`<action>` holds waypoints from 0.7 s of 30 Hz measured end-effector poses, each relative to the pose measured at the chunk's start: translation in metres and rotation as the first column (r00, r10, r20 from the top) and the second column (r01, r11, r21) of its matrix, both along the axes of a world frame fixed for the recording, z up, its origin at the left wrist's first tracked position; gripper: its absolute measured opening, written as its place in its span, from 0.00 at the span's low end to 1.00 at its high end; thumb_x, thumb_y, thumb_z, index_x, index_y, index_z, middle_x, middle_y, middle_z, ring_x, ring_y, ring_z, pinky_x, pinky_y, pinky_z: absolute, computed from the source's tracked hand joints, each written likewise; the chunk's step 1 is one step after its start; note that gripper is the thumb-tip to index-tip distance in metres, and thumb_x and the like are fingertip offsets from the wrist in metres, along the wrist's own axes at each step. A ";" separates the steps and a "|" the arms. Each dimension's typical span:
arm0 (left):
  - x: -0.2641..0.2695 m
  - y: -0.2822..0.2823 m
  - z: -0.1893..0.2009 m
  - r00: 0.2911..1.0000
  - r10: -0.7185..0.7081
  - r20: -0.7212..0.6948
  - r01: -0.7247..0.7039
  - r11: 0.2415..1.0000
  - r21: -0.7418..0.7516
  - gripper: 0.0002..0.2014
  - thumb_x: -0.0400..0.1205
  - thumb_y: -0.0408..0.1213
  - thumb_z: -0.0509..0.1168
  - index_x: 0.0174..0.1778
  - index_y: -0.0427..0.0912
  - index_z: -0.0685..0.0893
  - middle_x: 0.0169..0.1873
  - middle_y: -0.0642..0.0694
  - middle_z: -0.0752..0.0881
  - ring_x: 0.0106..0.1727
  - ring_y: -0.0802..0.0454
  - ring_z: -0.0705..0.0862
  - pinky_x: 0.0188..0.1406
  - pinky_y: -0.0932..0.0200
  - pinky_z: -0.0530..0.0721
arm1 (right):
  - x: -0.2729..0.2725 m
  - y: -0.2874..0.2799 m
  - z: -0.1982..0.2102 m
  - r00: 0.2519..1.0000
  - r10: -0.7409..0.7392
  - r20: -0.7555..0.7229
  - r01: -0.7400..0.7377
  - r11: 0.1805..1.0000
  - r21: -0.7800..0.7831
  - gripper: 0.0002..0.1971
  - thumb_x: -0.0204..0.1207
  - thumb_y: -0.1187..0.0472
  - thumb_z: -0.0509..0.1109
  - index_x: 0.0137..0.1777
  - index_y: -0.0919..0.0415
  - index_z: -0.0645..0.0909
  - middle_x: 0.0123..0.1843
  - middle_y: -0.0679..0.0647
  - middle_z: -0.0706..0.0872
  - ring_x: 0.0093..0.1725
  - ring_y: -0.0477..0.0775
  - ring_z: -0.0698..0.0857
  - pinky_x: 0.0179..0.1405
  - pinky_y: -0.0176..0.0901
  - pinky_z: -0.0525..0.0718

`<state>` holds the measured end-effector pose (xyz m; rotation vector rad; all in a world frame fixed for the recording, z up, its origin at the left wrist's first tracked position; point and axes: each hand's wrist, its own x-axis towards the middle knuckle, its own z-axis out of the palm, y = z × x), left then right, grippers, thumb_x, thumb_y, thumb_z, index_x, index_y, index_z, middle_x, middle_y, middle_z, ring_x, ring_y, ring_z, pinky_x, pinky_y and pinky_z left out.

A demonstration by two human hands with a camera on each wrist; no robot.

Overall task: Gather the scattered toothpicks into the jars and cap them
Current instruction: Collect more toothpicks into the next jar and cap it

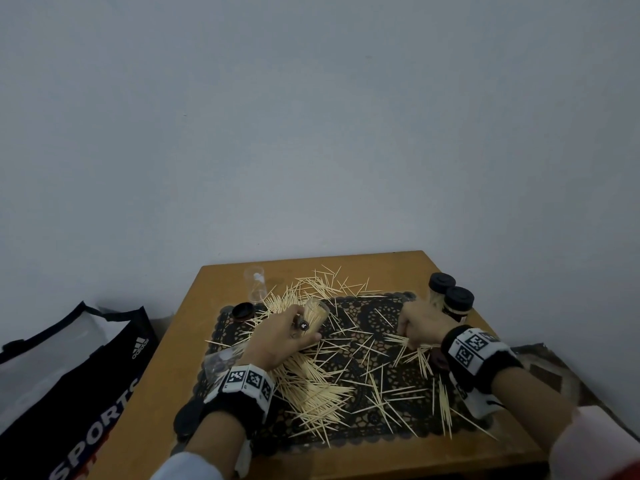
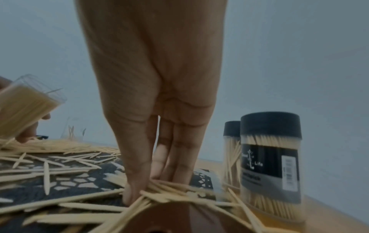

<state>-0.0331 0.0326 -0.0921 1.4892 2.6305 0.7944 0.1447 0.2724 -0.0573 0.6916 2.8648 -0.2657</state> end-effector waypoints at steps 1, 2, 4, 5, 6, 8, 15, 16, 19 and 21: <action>0.000 0.000 0.000 1.000 -0.001 0.002 0.001 1.000 -0.001 0.29 0.77 0.64 0.67 0.65 0.46 0.76 0.48 0.50 0.86 0.44 0.53 0.84 0.39 0.61 0.77 | 0.000 0.000 0.000 1.000 0.001 0.000 -0.001 1.000 0.020 0.15 0.67 0.68 0.80 0.54 0.58 0.90 0.55 0.50 0.89 0.51 0.49 0.86 0.42 0.34 0.80; 0.000 0.000 -0.001 1.000 -0.003 0.005 0.003 1.000 -0.001 0.30 0.77 0.64 0.67 0.65 0.46 0.76 0.48 0.50 0.86 0.44 0.53 0.84 0.40 0.61 0.78 | -0.001 -0.001 0.000 1.000 0.004 0.000 -0.004 0.999 0.043 0.13 0.67 0.67 0.80 0.53 0.57 0.90 0.54 0.50 0.89 0.52 0.50 0.86 0.43 0.36 0.82; 0.000 0.000 -0.001 1.000 -0.006 0.013 0.006 1.000 0.002 0.30 0.77 0.64 0.67 0.65 0.46 0.76 0.48 0.50 0.86 0.44 0.53 0.84 0.41 0.60 0.79 | -0.002 -0.004 0.002 1.000 0.008 -0.016 -0.007 0.995 0.097 0.08 0.68 0.65 0.80 0.47 0.57 0.90 0.52 0.50 0.90 0.50 0.50 0.87 0.43 0.40 0.84; -0.001 0.000 -0.001 1.000 -0.007 0.017 0.007 1.000 0.006 0.30 0.76 0.64 0.67 0.65 0.46 0.76 0.48 0.50 0.86 0.44 0.53 0.84 0.41 0.60 0.78 | -0.002 -0.006 0.003 1.000 0.017 -0.018 -0.014 0.993 0.121 0.05 0.69 0.65 0.78 0.42 0.56 0.89 0.50 0.51 0.89 0.49 0.50 0.86 0.40 0.41 0.82; -0.001 0.000 -0.002 1.000 -0.007 0.019 0.007 1.000 0.010 0.30 0.76 0.64 0.67 0.65 0.46 0.76 0.48 0.51 0.85 0.44 0.53 0.84 0.41 0.59 0.79 | -0.002 -0.007 0.003 1.000 0.019 -0.017 -0.017 0.991 0.132 0.07 0.70 0.67 0.76 0.36 0.55 0.84 0.47 0.52 0.88 0.46 0.52 0.85 0.36 0.40 0.79; -0.001 0.000 -0.002 1.000 -0.004 0.018 0.003 1.000 0.014 0.30 0.76 0.64 0.68 0.65 0.46 0.76 0.48 0.51 0.85 0.44 0.53 0.84 0.43 0.58 0.80 | -0.005 -0.010 0.001 0.999 0.006 -0.032 -0.002 0.993 0.115 0.15 0.71 0.70 0.71 0.29 0.53 0.74 0.44 0.54 0.84 0.42 0.53 0.81 0.33 0.38 0.72; -0.001 0.000 -0.001 0.999 -0.012 0.050 0.011 1.000 0.013 0.28 0.76 0.63 0.69 0.63 0.47 0.76 0.50 0.50 0.86 0.46 0.52 0.85 0.48 0.56 0.84 | -0.024 -0.020 0.008 0.977 -0.044 -0.211 0.021 0.994 -0.111 0.02 0.73 0.66 0.76 0.42 0.59 0.89 0.42 0.47 0.88 0.34 0.36 0.81 0.28 0.22 0.76; -0.001 0.000 -0.001 0.999 -0.013 0.052 0.012 1.000 0.011 0.27 0.76 0.63 0.69 0.62 0.47 0.76 0.49 0.50 0.86 0.46 0.52 0.85 0.48 0.56 0.83 | -0.028 -0.024 0.010 0.968 -0.060 -0.242 0.021 0.987 -0.159 0.01 0.74 0.66 0.76 0.43 0.61 0.89 0.40 0.47 0.88 0.33 0.35 0.81 0.26 0.21 0.74; -0.001 0.000 -0.001 0.999 -0.013 0.045 0.013 1.000 0.001 0.27 0.76 0.63 0.69 0.61 0.47 0.76 0.47 0.50 0.86 0.45 0.52 0.85 0.46 0.56 0.83 | -0.041 -0.034 0.016 0.933 -0.147 -0.328 0.038 0.948 -0.317 0.02 0.74 0.68 0.75 0.44 0.65 0.88 0.39 0.50 0.88 0.34 0.42 0.85 0.29 0.27 0.82; 0.000 0.000 -0.001 0.999 -0.013 0.052 0.013 1.000 0.002 0.27 0.76 0.63 0.69 0.61 0.47 0.76 0.47 0.50 0.86 0.45 0.52 0.84 0.46 0.55 0.82 | -0.049 -0.039 0.019 0.892 -0.217 -0.396 0.032 0.905 -0.424 0.03 0.74 0.70 0.74 0.46 0.68 0.87 0.39 0.52 0.87 0.37 0.46 0.87 0.33 0.31 0.86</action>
